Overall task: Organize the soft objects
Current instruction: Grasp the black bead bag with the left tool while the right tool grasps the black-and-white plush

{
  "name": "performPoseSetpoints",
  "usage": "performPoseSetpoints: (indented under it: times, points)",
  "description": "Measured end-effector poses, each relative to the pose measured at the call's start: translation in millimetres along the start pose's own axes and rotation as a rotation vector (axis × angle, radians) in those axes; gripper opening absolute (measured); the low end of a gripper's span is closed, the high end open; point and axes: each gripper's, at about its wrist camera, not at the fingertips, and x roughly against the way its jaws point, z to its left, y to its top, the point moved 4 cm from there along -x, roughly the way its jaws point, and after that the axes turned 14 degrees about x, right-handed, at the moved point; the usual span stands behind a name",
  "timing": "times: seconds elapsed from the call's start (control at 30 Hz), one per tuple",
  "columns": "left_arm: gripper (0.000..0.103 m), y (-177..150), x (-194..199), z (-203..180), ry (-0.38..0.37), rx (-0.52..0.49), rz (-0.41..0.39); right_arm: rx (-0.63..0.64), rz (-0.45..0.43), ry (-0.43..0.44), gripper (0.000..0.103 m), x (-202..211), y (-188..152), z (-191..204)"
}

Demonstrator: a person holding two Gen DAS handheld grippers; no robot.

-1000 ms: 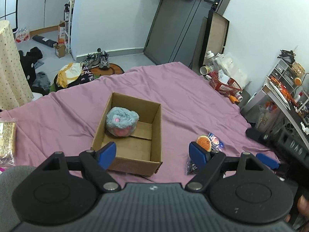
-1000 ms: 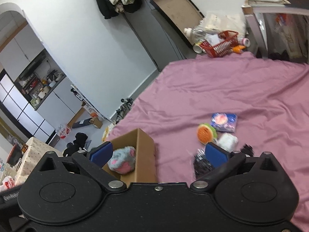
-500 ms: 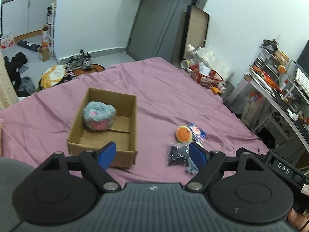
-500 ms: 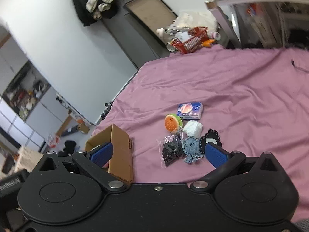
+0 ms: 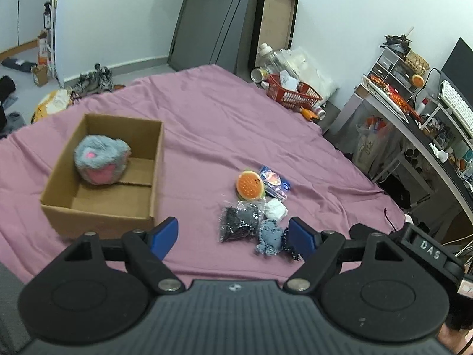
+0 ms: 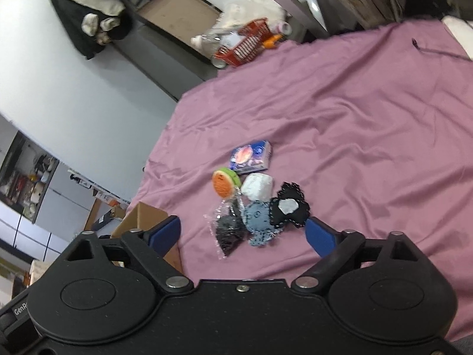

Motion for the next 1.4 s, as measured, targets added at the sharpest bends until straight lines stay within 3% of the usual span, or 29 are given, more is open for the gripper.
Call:
performPoseSetpoints:
  times: [0.2, 0.57, 1.17, 1.4]
  points:
    - [0.079, -3.5, -30.4, -10.0, -0.004, 0.000, 0.043, -0.144, 0.050, 0.050, 0.076, -20.7, -6.8, -22.2]
    - [0.078, -10.7, -95.7, -20.5, 0.002, 0.014, 0.126, -0.309, 0.070, 0.033, 0.075, -43.8, -5.5, -53.1]
    - [0.077, -11.9, -186.1, -6.2, 0.046, 0.062, 0.238, -0.341, 0.176, -0.008, 0.070, -104.8, -2.5, -65.8]
    - [0.070, -14.4, -209.1, -4.4, 0.046, 0.079, 0.271, -0.311, 0.222, -0.029, 0.059, -123.9, -5.8, -65.2]
